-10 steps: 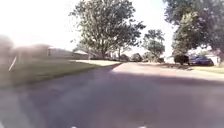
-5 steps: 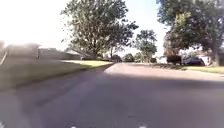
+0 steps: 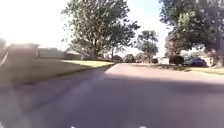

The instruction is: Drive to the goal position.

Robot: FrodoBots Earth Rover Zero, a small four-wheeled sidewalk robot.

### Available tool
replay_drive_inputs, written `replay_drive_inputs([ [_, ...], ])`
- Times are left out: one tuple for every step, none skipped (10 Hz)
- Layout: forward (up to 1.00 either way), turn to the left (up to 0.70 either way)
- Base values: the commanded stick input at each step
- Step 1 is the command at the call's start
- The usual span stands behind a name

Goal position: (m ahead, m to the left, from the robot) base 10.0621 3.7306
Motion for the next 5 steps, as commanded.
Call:
replay_drive_inputs([
  [0.94, -0.1],
  [0.94, 0.0],
  [0.95, 0.0],
  [0.94, 0.0],
  [0.94, 0.0],
])
